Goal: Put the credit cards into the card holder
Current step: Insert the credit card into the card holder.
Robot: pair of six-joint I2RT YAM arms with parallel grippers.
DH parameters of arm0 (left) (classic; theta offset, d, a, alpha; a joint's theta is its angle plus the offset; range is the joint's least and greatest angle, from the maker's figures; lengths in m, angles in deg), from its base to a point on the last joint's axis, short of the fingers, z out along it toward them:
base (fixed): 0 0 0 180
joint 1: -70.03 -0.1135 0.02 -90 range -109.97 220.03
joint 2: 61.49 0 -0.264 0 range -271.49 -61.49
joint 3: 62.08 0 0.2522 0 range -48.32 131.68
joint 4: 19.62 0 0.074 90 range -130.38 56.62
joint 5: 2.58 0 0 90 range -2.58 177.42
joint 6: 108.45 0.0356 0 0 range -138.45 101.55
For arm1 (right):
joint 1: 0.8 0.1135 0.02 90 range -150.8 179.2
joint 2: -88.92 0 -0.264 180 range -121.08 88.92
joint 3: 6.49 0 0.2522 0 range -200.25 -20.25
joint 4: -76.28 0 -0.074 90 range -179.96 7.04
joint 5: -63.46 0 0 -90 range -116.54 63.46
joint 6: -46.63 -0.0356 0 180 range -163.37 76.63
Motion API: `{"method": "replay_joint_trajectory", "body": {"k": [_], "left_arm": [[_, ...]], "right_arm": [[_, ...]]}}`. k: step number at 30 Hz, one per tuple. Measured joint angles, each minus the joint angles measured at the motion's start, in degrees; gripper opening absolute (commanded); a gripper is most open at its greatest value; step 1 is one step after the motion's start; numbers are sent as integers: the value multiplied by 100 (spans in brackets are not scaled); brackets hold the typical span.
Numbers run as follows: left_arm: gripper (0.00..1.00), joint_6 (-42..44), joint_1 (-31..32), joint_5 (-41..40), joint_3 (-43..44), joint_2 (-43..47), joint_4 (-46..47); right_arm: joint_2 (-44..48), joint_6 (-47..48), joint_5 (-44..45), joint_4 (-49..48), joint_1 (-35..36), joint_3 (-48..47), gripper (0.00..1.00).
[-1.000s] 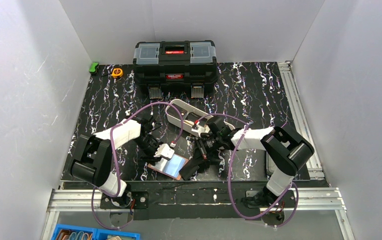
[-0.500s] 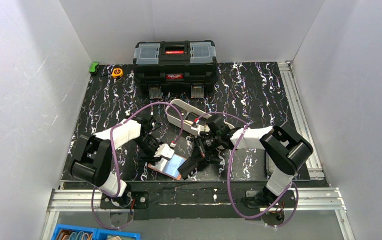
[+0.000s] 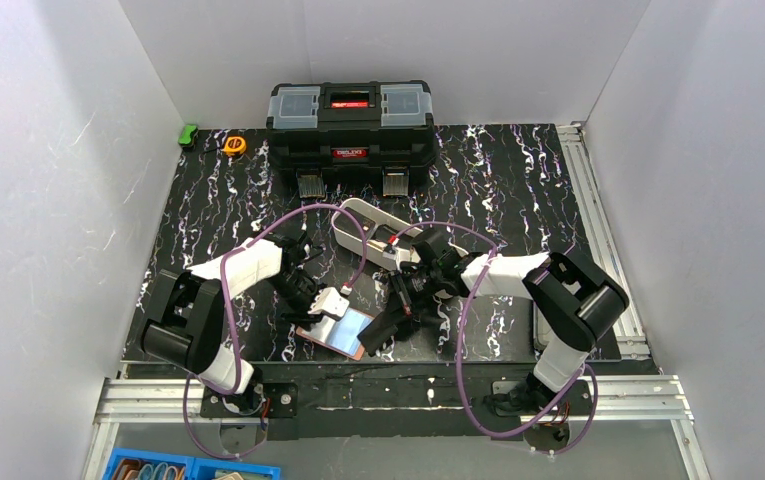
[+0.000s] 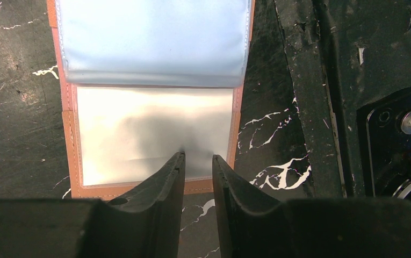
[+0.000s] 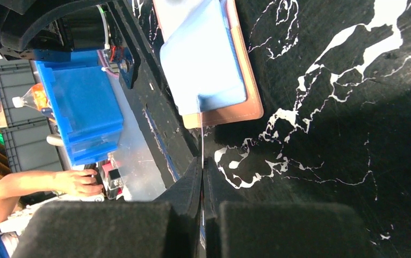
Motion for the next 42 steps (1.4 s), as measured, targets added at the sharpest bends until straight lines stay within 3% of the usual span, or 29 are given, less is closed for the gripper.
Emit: {"method": "replay_joint_trajectory", "body": {"k": [11,21,34,42], "left_arm": [[24,-4,0,0,0,0,11],[23,-2,0,0,0,0,15],[22,-127,26,2,15,0,11],[21,-505,-190,153,756,79,-507]], "right_arm": [[142,87,142,343,0,-13,1],[116,-492,184,-146,-4,-35,1],[-199,-531,181,-249,140,-778,1],[-553,-503,249,-138,229,-1097,1]]}}
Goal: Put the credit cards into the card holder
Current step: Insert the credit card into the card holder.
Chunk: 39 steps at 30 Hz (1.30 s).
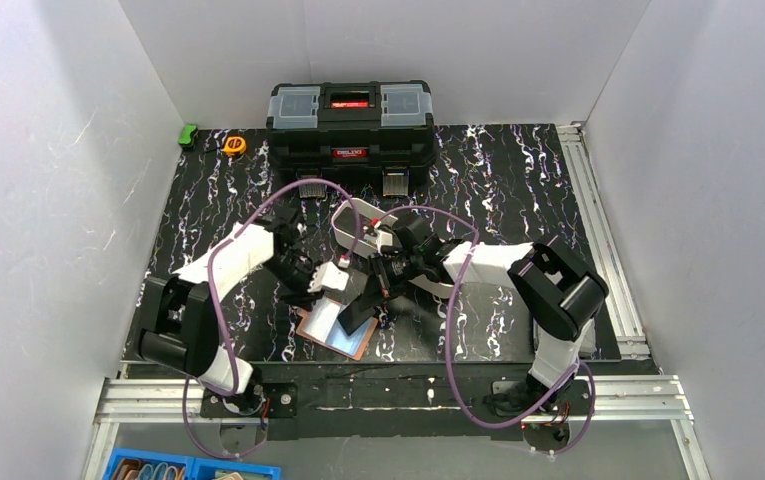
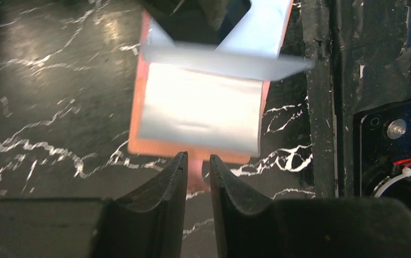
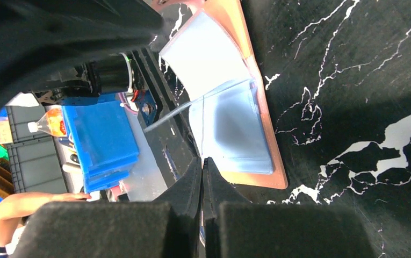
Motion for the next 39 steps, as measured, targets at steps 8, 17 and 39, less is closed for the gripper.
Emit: {"method": "replay_joint_trajectory", "body": {"k": [8,17,39], "left_arm": [[20,52,-424,223,468,286,-743],[20,44,-247,697,658,286,-1008],[16,271,225,-26,-396,-494,302]], "right_arm": [[-173,22,184,264,44,-210,1],[-424,20,345,466,151,-815,1],[-522,127,387,713,210,-684,1]]}}
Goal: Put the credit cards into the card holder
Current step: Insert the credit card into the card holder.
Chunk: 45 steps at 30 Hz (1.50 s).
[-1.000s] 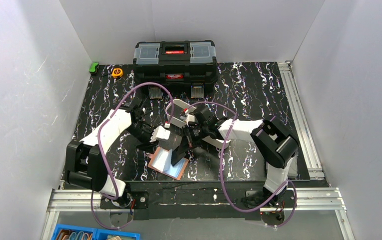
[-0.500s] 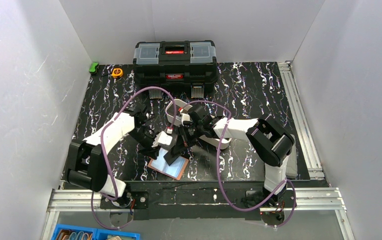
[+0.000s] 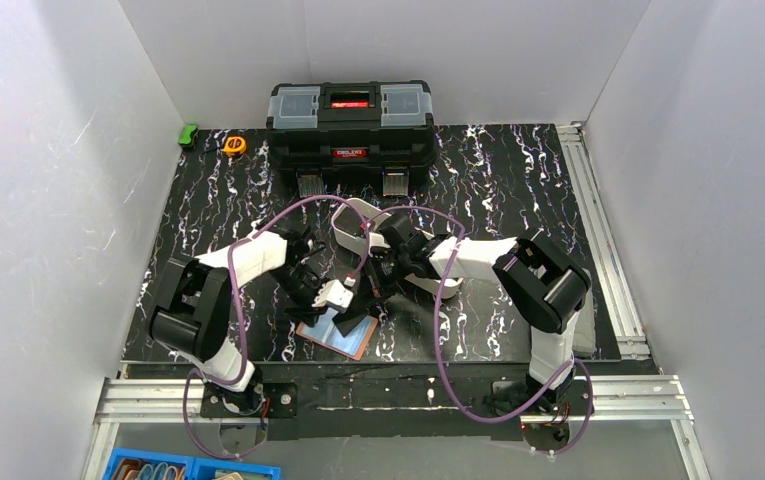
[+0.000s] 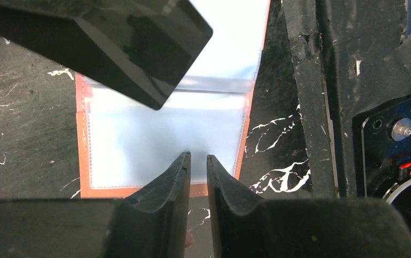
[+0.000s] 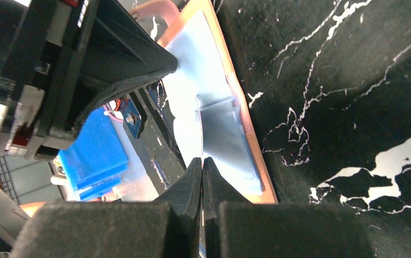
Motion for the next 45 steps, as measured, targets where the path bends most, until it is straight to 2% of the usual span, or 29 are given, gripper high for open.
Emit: {"method": "replay_joint_trajectory", "body": {"k": [12,24,45], "left_arm": [[15,-216,-166,2,-249,247,267],[12,-356,-164,-26,-533,614,595],[11,-437,-98,-37,-551,761,782]], "right_arm": [[70,-24,-66,190,42,153,1],[68,-199,350,782,286,-201,1],[-330,-496,699,951,546,-647,1]]}}
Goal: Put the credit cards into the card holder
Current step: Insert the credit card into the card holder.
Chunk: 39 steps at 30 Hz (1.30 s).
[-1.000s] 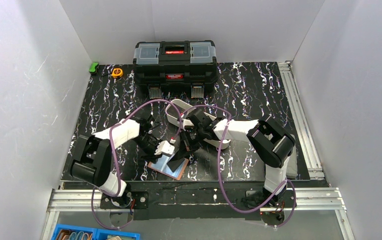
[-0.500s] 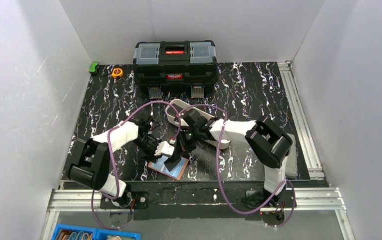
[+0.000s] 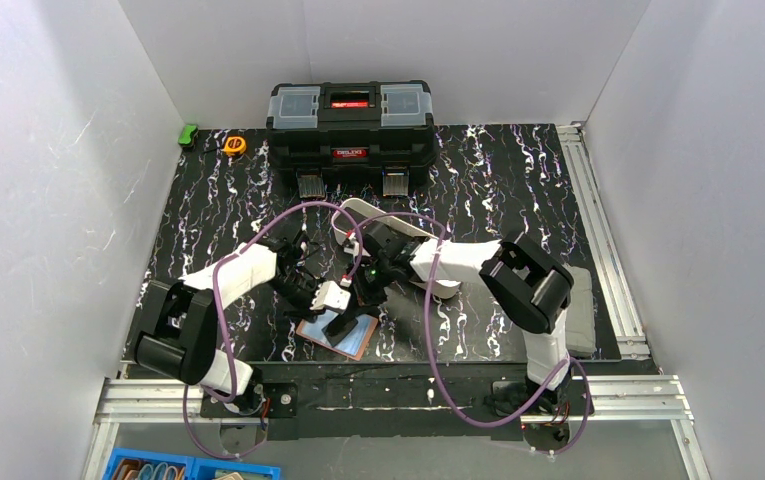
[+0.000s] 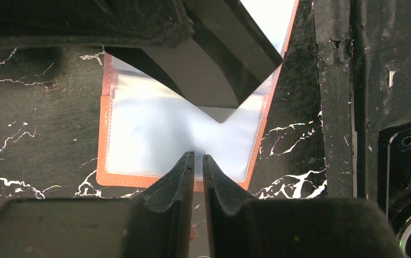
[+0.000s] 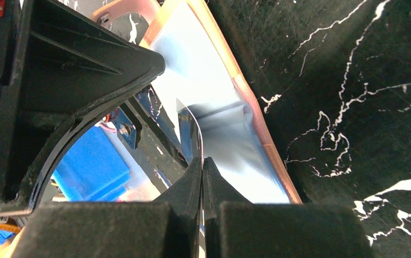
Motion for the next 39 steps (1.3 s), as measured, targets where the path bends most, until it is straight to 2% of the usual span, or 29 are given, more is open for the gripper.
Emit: {"method": "replay_joint_trajectory", "body": {"k": [2,4,8,11,17,25,30,39], "left_arm": [[11,0,20,0,0,2,17],[10,-7,33,0,-2,4,22],[10,-24,59,0,-22,11,31],[9,-37,59,-2,-76,22,24],[9,-66,59,-2,-83,74,-9],[9,-118,59,-2,-83,94,-9],[9,-133,59,-2,-83,94,-22],[8,-131,57,-2,-85,94,-28]], "right_arm": [[-83,-7,-2,79,31,-101,1],[-219,4,-7,129,70,-234,12],[-358,48,63,223,162,-297,25],[-339,61,197,284,190,-256,30],[76,87,623,439,197,4,48],[374,107,1102,531,181,214,48],[772,96,1172,457,184,756,48],[1353,131,1252,726,433,1021,31]]}}
